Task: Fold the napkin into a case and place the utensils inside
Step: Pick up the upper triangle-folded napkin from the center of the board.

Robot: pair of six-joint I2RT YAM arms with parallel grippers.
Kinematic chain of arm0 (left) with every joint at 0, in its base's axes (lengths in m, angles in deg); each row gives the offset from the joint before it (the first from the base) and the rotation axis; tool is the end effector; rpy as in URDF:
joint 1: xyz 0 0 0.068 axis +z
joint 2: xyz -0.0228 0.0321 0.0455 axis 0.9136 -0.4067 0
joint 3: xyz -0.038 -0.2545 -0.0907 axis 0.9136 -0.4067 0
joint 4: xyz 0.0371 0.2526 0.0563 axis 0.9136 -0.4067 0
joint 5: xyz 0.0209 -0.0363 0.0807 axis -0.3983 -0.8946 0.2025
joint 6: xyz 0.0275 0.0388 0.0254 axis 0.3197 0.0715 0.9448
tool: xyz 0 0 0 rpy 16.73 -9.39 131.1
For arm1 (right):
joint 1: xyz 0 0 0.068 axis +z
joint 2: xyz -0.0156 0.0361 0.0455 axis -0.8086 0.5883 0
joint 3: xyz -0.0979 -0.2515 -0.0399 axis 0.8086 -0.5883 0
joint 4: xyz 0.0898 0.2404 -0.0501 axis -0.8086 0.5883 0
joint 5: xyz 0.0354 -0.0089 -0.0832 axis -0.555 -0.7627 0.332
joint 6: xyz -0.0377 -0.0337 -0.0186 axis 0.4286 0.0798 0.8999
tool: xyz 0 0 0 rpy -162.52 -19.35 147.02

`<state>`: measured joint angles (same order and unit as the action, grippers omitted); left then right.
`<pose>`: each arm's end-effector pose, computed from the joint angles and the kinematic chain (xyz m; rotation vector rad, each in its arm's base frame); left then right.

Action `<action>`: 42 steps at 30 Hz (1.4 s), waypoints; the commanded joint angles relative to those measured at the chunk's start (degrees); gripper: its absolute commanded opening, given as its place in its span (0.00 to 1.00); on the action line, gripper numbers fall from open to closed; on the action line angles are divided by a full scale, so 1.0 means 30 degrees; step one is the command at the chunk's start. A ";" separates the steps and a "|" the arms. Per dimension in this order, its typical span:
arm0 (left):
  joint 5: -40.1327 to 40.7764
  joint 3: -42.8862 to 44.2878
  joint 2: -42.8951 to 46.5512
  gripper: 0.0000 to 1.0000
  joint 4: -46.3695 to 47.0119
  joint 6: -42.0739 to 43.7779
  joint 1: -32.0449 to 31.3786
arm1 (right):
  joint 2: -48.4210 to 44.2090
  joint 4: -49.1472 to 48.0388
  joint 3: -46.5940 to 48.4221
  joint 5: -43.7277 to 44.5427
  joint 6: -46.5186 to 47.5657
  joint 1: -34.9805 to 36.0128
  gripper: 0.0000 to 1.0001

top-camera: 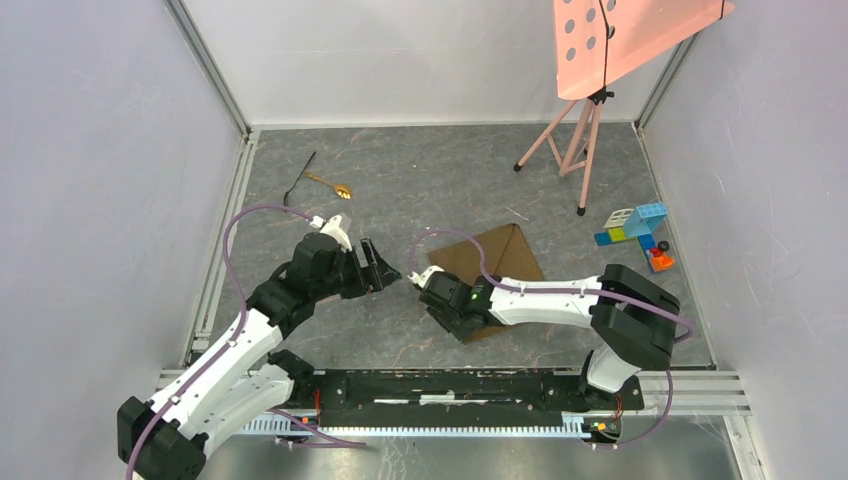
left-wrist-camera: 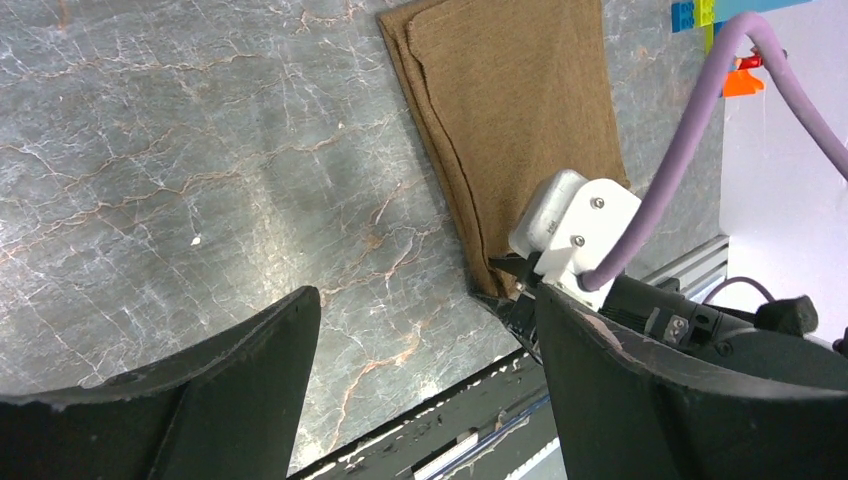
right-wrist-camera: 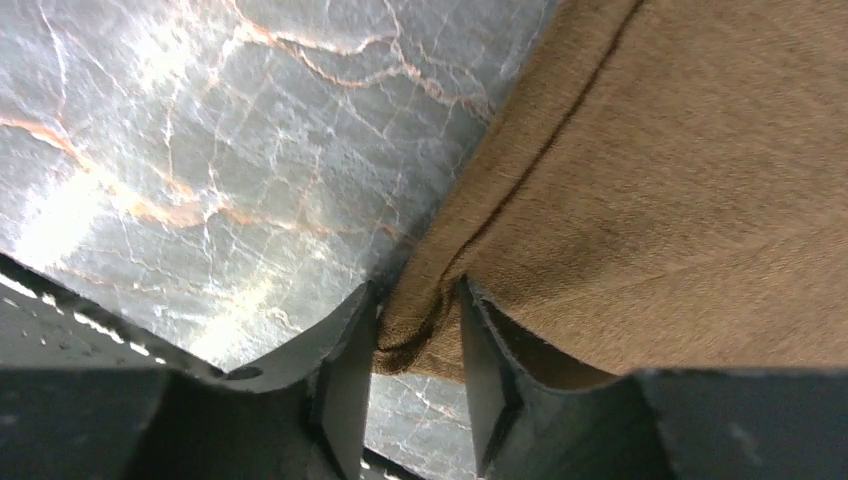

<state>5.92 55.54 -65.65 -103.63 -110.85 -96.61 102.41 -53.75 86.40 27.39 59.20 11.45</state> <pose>0.1486 -0.0945 0.2510 -0.1496 2.3218 -0.8687 0.1285 0.2660 0.1571 -1.0006 2.6025 0.1344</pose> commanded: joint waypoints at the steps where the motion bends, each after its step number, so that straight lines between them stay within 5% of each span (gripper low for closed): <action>1: 0.0197 0.0586 -0.0219 0.86 -0.0166 -0.0390 0.0037 | 0.1114 -0.0650 -0.1531 0.2615 0.0259 0.0480 0.31; 5: 0.0207 0.0532 -0.0754 0.87 -0.0255 -0.1442 0.0062 | 0.0668 -0.0599 -0.1555 0.4474 0.0254 0.0898 0.00; 12: -0.0630 -0.0918 -0.2616 0.92 0.1353 -0.6246 0.1018 | -0.3229 -0.4338 -0.3375 0.2910 0.0876 0.1049 0.00; 18: -0.4283 -0.2658 -0.6580 0.91 0.9674 -1.0404 0.0821 | -0.5640 -0.7313 -0.5235 0.0879 0.0794 0.0855 0.00; 25: -0.3688 -0.1950 -1.2168 0.90 1.5321 -1.3050 -0.1849 | -0.6898 -0.8556 -0.6554 -0.0228 0.0664 -0.0051 0.00; 36: -0.2305 -0.1852 -1.7706 0.67 1.9482 -1.4232 -0.2832 | -0.7751 -0.9021 -0.6763 -0.0539 0.0442 -0.0593 0.00; 42: -0.1891 -0.1935 -1.8669 0.39 2.0864 -1.4009 -0.2681 | -0.7503 -0.8884 -0.6450 -0.0798 0.0553 -0.0650 0.00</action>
<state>-3.23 50.06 -120.79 -42.17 -153.15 -104.77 80.62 -77.92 65.92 26.23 61.04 9.68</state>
